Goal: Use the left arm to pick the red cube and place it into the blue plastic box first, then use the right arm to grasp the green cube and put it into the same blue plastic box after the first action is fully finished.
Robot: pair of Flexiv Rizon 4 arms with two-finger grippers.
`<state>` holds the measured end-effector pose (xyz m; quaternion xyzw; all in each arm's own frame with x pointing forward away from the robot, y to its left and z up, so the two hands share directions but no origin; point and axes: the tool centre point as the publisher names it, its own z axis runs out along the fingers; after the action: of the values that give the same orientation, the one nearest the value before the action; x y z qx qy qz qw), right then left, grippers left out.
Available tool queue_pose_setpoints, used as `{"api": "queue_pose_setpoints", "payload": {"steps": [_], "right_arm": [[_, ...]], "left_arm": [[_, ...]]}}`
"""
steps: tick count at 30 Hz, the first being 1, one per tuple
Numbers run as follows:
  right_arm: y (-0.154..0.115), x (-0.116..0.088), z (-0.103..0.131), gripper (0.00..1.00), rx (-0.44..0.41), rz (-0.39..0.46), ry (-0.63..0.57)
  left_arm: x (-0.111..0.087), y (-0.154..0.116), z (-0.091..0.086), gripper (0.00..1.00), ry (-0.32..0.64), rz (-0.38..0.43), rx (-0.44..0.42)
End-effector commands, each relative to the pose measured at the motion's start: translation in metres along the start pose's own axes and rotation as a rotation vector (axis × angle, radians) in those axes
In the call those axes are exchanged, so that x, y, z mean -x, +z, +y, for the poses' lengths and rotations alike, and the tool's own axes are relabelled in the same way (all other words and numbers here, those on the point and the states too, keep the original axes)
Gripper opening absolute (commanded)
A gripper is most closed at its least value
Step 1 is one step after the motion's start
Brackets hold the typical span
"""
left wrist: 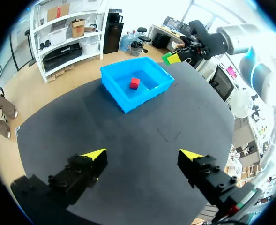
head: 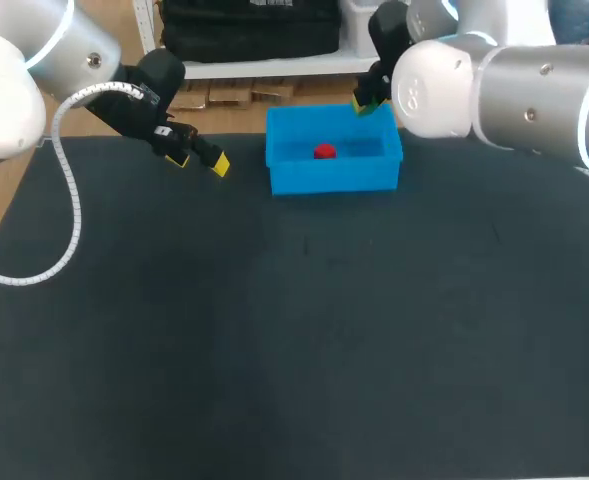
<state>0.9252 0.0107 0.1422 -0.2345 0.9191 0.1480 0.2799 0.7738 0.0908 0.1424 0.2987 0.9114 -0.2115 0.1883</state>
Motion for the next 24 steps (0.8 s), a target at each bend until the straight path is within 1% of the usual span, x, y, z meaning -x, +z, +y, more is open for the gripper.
{"api": "queue_pose_setpoints", "payload": {"steps": [1, 13, 23, 24], "right_arm": [[0.01, 0.006, -0.008, 0.0, 0.056, -0.004, -0.012], [0.024, 0.004, -0.013, 0.0, 0.074, -0.025, -0.019], [0.029, 0.002, -0.015, 0.0, 0.073, -0.019, -0.022], [0.029, 0.001, -0.014, 0.18, 0.089, -0.01, -0.027]], "left_arm": [[-0.002, 0.0, 0.0, 1.0, 0.002, -0.006, -0.002], [-0.002, 0.0, 0.0, 1.0, 0.002, -0.006, -0.002], [-0.002, 0.0, 0.0, 1.0, 0.002, -0.006, -0.002], [-0.002, 0.0, 0.0, 1.0, 0.002, -0.006, -0.002]]}}
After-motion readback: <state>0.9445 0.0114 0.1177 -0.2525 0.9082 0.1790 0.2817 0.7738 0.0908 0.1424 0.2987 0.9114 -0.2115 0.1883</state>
